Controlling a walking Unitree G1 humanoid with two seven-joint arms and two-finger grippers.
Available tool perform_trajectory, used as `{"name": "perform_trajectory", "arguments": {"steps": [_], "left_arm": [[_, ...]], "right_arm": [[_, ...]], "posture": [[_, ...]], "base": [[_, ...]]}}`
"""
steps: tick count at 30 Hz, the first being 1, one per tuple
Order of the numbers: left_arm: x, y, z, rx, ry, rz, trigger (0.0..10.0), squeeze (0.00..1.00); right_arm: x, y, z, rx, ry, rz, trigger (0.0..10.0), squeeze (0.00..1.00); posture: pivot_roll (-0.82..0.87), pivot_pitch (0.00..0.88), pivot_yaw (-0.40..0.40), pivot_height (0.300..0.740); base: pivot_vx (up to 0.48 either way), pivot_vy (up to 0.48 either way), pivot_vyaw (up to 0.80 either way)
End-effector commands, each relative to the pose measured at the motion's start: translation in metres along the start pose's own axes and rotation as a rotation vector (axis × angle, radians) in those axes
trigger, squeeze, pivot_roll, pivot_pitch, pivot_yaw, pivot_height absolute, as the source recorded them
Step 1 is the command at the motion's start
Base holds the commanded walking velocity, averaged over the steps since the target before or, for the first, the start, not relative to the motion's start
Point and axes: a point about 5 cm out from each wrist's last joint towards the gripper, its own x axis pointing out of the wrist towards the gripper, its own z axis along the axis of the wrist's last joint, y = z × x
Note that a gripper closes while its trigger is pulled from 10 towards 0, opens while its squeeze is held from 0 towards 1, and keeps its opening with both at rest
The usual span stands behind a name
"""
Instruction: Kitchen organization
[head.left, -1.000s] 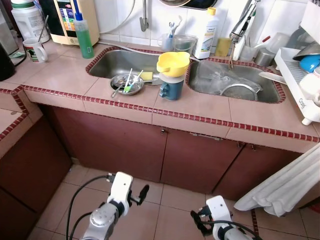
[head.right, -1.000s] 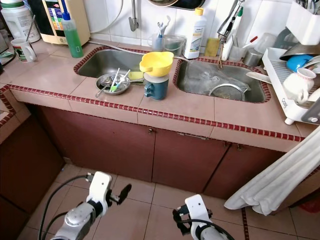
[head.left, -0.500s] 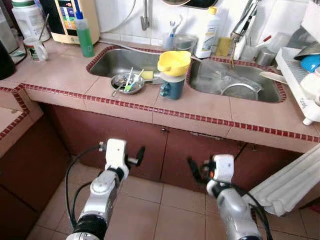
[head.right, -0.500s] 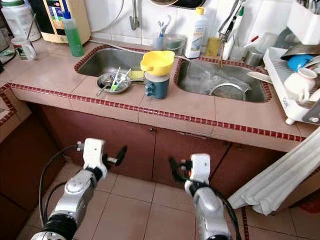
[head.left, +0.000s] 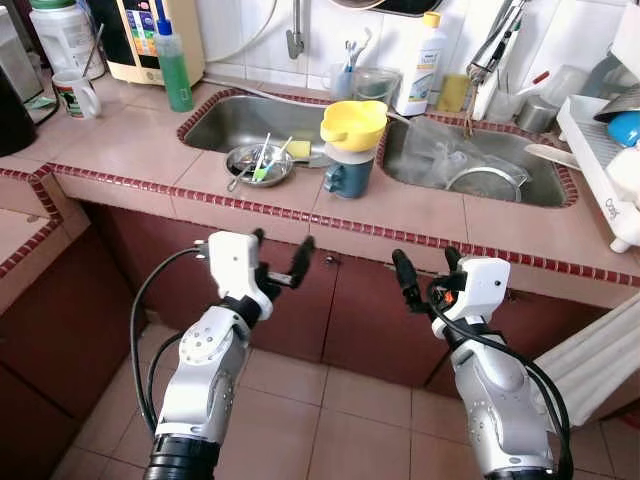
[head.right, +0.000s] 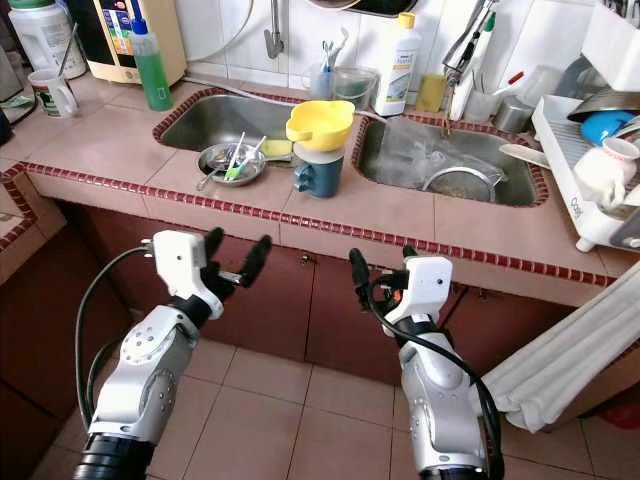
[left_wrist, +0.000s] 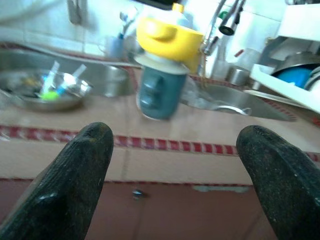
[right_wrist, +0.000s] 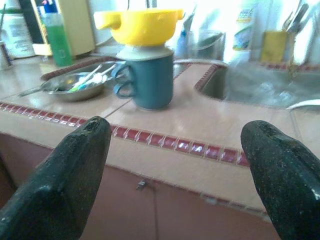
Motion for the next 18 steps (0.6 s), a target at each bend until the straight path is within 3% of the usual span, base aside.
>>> {"name": "perform_trajectory", "arguments": {"steps": [1, 2, 5, 7, 10, 15, 18], "left_arm": [[-0.002, 0.006, 0.008, 0.019, -0.025, 0.017, 10.0, 0.00], [-0.004, 0.011, 0.016, 0.053, -0.069, 0.036, 10.0, 0.00], [-0.010, 0.023, 0.022, 0.104, -0.064, 0.044, 10.0, 0.00], [-0.011, 0.028, 0.030, 0.091, -0.079, 0.052, 10.0, 0.00], [-0.010, 0.030, 0.045, 0.156, -0.148, 0.063, 10.0, 0.00], [-0.008, 0.034, 0.044, 0.189, -0.158, 0.157, 10.0, 0.00], [-0.009, 0.034, 0.033, 0.183, -0.103, 0.249, 10.0, 0.00]], "right_arm": [[-0.001, -0.002, 0.005, -0.017, 0.005, -0.010, 10.0, 0.00], [-0.001, -0.002, 0.011, -0.051, -0.005, -0.005, 10.0, 0.00], [-0.001, -0.005, 0.022, -0.132, -0.040, 0.012, 10.0, 0.00], [0.000, -0.008, 0.028, -0.143, -0.055, 0.010, 10.0, 0.00], [0.001, -0.014, 0.037, -0.215, -0.090, -0.011, 10.0, 0.00], [0.000, -0.020, 0.039, -0.212, -0.094, -0.043, 10.0, 0.00], [-0.003, -0.019, 0.039, -0.229, -0.099, -0.045, 10.0, 0.00]], "posture": [[-0.08, 0.000, -0.043, 0.740], [-0.08, 0.000, -0.043, 0.740], [-0.08, 0.000, -0.044, 0.740], [-0.08, 0.000, -0.044, 0.740], [-0.08, 0.000, -0.045, 0.740], [-0.08, 0.000, -0.045, 0.740], [-0.08, 0.000, -0.041, 0.740]], "base": [[0.000, 0.000, 0.00], [0.000, 0.000, 0.00], [0.000, 0.000, 0.00], [0.000, 0.000, 0.00], [0.000, 0.000, 0.00], [0.000, 0.000, 0.00], [0.000, 0.000, 0.00]]}}
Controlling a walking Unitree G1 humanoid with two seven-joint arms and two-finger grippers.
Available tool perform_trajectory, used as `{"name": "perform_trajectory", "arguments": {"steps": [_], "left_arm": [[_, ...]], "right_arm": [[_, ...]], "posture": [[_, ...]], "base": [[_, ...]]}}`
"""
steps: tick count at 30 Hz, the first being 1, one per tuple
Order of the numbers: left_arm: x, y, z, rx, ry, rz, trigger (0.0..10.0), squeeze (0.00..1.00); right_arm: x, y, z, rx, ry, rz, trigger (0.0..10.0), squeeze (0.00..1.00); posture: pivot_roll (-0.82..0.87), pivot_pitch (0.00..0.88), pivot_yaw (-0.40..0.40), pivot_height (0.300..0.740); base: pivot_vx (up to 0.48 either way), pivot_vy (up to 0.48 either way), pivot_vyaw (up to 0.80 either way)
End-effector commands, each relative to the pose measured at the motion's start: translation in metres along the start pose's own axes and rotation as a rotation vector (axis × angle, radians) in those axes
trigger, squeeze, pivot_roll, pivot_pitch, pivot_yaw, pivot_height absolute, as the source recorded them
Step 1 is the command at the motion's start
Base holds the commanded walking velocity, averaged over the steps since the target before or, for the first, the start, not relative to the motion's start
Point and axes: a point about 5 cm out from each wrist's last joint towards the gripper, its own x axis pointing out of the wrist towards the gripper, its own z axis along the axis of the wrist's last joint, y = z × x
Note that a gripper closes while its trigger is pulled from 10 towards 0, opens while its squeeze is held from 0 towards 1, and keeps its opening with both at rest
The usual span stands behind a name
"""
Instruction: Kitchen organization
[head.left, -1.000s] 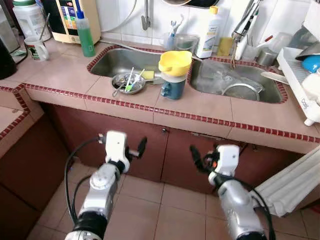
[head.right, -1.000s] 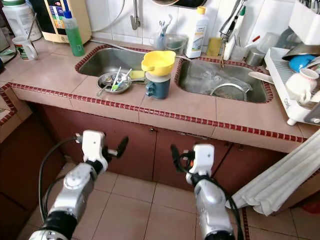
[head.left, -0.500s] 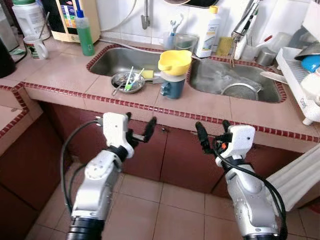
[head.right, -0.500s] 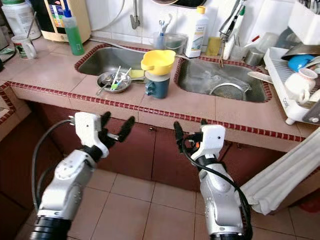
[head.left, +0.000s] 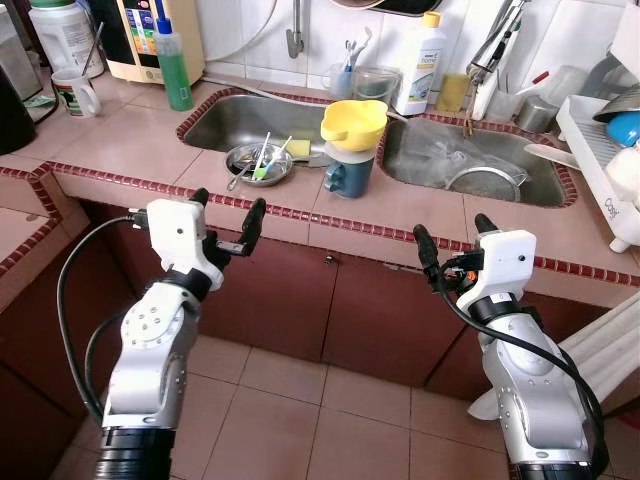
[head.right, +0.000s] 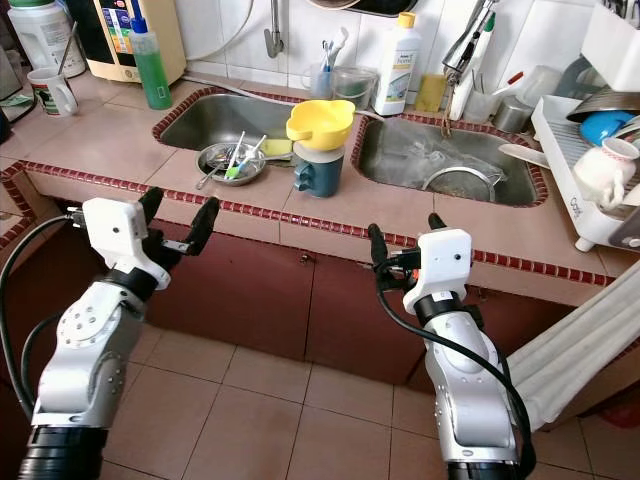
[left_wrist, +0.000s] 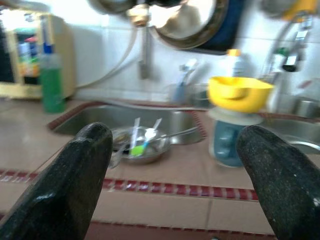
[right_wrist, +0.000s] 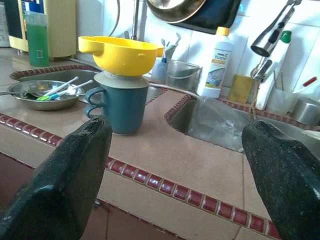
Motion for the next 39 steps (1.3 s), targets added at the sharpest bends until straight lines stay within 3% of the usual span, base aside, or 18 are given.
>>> {"name": "perform_trajectory", "arguments": {"steps": [1, 5, 8, 11, 16, 27, 39], "left_arm": [[-0.001, -0.002, -0.007, 0.038, 0.047, 0.036, 10.0, 0.00], [-0.006, -0.019, -0.010, 0.110, 0.054, -0.055, 10.0, 0.00], [-0.004, -0.023, -0.006, 0.057, 0.043, -0.105, 10.0, 0.00], [0.000, -0.022, 0.004, 0.109, -0.025, -0.121, 10.0, 0.00], [0.002, -0.020, 0.018, 0.080, -0.078, -0.191, 10.0, 0.00], [0.003, -0.021, 0.023, 0.041, -0.088, -0.259, 10.0, 0.00], [0.004, -0.020, 0.024, 0.018, -0.090, -0.270, 10.0, 0.00]], "right_arm": [[-0.002, -0.003, 0.008, -0.028, -0.035, -0.012, 10.0, 0.00], [-0.004, -0.001, 0.007, -0.023, -0.032, -0.016, 10.0, 0.00], [-0.004, 0.000, 0.006, -0.025, -0.030, -0.022, 10.0, 0.00], [-0.003, -0.001, 0.008, -0.030, -0.036, -0.024, 10.0, 0.00], [-0.002, -0.008, 0.010, -0.043, -0.043, -0.045, 10.0, 0.00], [-0.003, -0.008, 0.012, -0.047, -0.050, -0.052, 10.0, 0.00], [-0.003, -0.008, 0.013, -0.052, -0.056, -0.047, 10.0, 0.00]], "posture": [[-0.08, 0.000, -0.040, 0.740], [-0.09, 0.000, -0.039, 0.740], [-0.09, 0.000, -0.039, 0.740], [-0.09, 0.000, -0.040, 0.740], [-0.09, 0.000, -0.039, 0.740], [-0.10, 0.000, -0.037, 0.740], [-0.10, 0.000, -0.037, 0.740]], "base": [[0.000, 0.000, 0.00], [0.000, 0.000, 0.00], [0.000, 0.000, 0.00], [0.000, 0.000, 0.00], [0.000, 0.000, 0.00], [0.000, 0.000, 0.00], [0.315, 0.000, 0.00]]}}
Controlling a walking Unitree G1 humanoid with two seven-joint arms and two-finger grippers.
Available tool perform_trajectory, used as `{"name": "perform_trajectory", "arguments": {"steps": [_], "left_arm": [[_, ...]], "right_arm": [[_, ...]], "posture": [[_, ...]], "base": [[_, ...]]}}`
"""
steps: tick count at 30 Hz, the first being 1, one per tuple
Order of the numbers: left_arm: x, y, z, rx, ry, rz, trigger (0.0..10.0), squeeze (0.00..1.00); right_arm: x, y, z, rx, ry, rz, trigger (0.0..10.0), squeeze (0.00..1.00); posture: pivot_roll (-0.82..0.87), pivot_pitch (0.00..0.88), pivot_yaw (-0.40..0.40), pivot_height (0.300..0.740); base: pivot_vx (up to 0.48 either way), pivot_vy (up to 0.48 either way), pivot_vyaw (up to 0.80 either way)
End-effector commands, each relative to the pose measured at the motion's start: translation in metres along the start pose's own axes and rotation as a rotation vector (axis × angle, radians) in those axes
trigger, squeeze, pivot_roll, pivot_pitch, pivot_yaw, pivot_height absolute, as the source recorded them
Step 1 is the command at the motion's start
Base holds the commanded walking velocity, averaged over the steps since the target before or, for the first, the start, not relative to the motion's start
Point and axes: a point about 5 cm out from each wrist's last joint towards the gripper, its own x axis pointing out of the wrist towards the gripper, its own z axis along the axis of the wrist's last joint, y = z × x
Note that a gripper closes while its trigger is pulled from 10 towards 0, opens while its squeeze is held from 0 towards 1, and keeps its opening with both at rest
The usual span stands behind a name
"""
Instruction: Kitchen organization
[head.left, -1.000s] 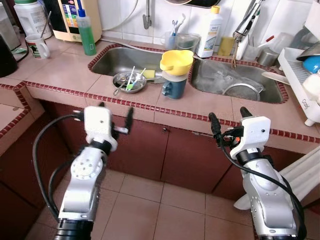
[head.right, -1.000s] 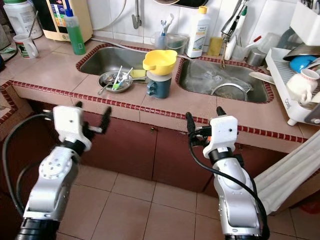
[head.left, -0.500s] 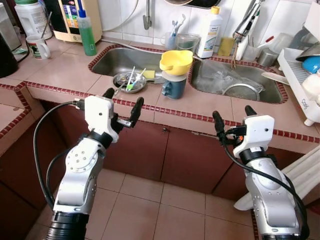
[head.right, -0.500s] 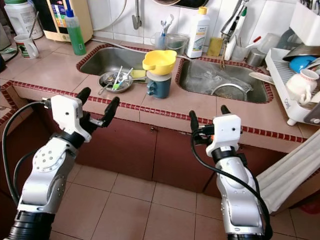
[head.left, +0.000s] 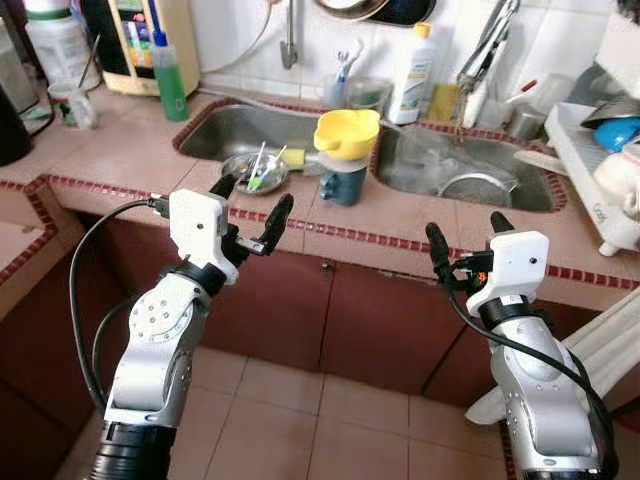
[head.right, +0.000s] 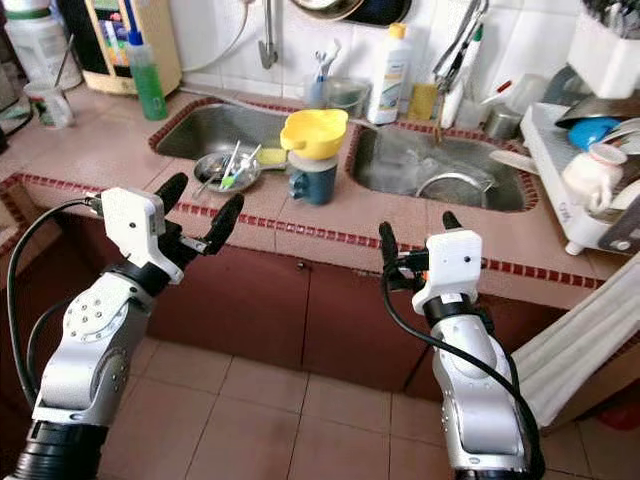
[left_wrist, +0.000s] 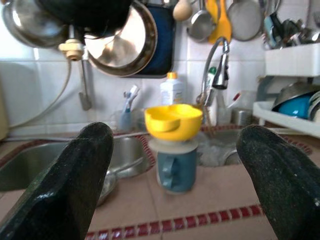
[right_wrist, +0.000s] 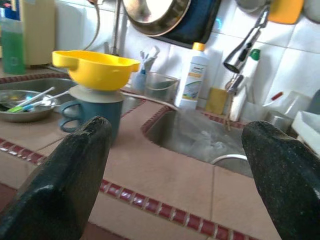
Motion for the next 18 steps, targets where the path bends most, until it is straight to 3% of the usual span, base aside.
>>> {"name": "perform_trajectory", "arguments": {"steps": [1, 18], "left_arm": [[0.0017, -0.0011, 0.0044, 0.003, -0.011, -0.016, 10.0, 0.00], [0.0024, 0.0004, 0.0066, 0.000, -0.017, -0.011, 10.0, 0.00]], "right_arm": [[0.0008, -0.0018, 0.0083, -0.007, -0.035, -0.004, 10.0, 0.00], [0.0024, -0.0007, 0.0089, -0.008, -0.037, 0.004, 10.0, 0.00]], "posture": [[-0.10, 0.000, -0.037, 0.740], [-0.10, 0.000, -0.041, 0.740]], "base": [[0.394, 0.000, 0.00], [0.403, 0.000, 0.00]]}}
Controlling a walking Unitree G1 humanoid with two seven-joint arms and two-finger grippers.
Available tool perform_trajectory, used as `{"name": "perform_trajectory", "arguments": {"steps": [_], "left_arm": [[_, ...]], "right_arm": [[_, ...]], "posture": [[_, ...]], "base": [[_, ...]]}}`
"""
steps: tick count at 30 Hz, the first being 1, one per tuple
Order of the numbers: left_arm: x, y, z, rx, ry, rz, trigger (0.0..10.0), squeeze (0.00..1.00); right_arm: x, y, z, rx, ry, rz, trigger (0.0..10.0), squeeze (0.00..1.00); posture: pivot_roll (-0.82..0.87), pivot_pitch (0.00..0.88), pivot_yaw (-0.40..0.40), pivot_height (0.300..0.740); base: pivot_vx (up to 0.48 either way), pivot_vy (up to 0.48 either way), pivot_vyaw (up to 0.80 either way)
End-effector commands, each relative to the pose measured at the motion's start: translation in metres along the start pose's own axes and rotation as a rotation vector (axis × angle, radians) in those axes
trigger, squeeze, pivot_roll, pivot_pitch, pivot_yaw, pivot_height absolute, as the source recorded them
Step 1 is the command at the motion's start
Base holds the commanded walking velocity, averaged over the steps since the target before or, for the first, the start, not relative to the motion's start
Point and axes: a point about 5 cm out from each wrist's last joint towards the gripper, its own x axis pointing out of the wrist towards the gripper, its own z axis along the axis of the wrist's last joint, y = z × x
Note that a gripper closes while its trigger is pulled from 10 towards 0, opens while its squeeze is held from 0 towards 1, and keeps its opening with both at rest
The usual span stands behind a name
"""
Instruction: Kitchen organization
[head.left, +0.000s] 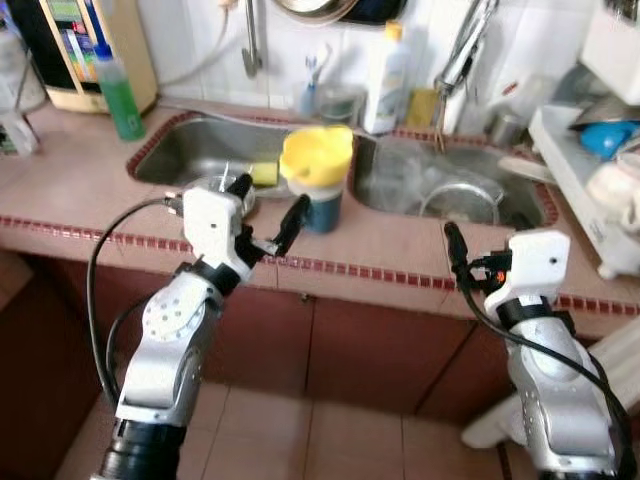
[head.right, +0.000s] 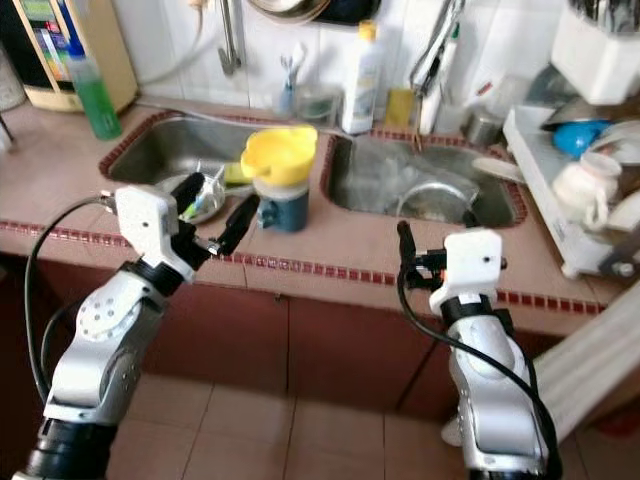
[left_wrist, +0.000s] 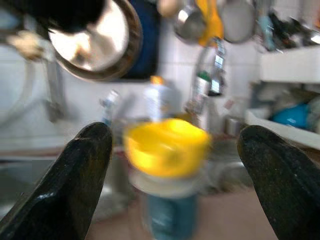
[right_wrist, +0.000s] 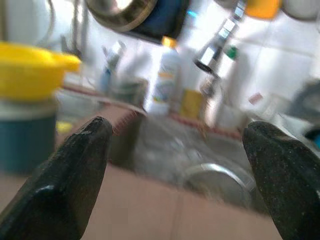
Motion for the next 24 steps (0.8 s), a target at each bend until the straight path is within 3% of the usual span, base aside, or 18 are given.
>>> {"name": "perform_trajectory", "arguments": {"steps": [1, 15, 24], "left_arm": [[-0.003, 0.009, 0.003, 0.019, -0.001, 0.023, 10.0, 0.00], [-0.001, 0.008, 0.011, -0.004, -0.033, 0.034, 10.0, 0.00], [0.006, -0.001, 0.017, 0.065, -0.010, -0.032, 10.0, 0.00]], "right_arm": [[0.002, 0.008, 0.006, 0.010, -0.030, 0.028, 10.0, 0.00], [0.004, 0.007, 0.011, -0.008, -0.043, 0.058, 10.0, 0.00], [0.020, -0.018, 0.024, -0.025, -0.069, 0.046, 10.0, 0.00]], "posture": [[-0.10, 0.000, -0.042, 0.740], [-0.10, 0.000, -0.043, 0.740], [-0.10, 0.000, -0.040, 0.740]], "base": [[0.405, 0.000, 0.00], [0.050, 0.000, 0.00], [0.000, 0.000, 0.00]]}}
